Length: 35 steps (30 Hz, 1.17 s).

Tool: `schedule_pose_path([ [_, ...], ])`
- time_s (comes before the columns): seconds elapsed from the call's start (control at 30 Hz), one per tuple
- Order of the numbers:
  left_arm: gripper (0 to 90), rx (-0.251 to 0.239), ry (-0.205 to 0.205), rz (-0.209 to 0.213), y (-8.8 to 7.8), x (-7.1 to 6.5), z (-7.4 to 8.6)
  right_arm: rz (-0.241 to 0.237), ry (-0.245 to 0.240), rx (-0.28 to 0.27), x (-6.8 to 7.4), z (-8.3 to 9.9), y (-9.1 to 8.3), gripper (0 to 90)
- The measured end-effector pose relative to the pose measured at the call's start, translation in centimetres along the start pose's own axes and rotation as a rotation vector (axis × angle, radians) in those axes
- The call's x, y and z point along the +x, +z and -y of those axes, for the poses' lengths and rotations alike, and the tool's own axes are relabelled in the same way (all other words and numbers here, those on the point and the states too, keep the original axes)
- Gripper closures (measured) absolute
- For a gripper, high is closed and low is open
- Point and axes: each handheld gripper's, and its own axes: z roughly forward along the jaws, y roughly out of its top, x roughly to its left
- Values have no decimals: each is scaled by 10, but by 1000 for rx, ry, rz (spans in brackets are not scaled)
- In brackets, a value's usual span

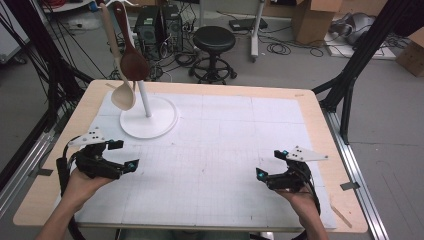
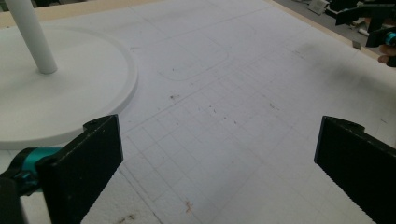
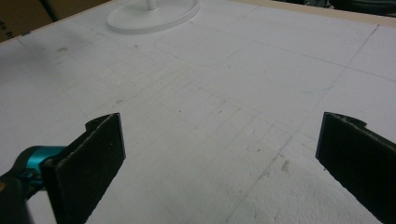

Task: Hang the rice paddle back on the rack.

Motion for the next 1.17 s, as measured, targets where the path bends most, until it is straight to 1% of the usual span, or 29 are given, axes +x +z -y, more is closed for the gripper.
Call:
schedule_pose_path([
  [0.3,17,3,3,4,-2,-2,9,-2,-2,3,1,1,0,6],
  [0.43,17,5,3,-2,-3,-3,13,-1,-5,3,2,1,0,6],
  [0.47,17,2,9,-7,-3,-3,14,-2,-3,4,2,1,0,6],
  [0.53,17,2,5,-6,-4,-3,15,-4,-2,7,2,1,0,6],
  [0.7,17,-1,9,-6,-5,-4,18,-3,-8,9,2,2,0,6],
  [0.83,17,7,5,-13,-3,-5,23,-4,-6,9,2,2,0,6],
  [0.87,17,11,10,-9,-3,-4,24,-5,-4,10,2,2,1,6],
  [1.1,17,13,7,-13,-2,-6,31,-8,-10,13,3,3,0,6],
  [1.17,17,29,17,-15,0,-7,35,-12,-16,16,4,3,1,6],
])
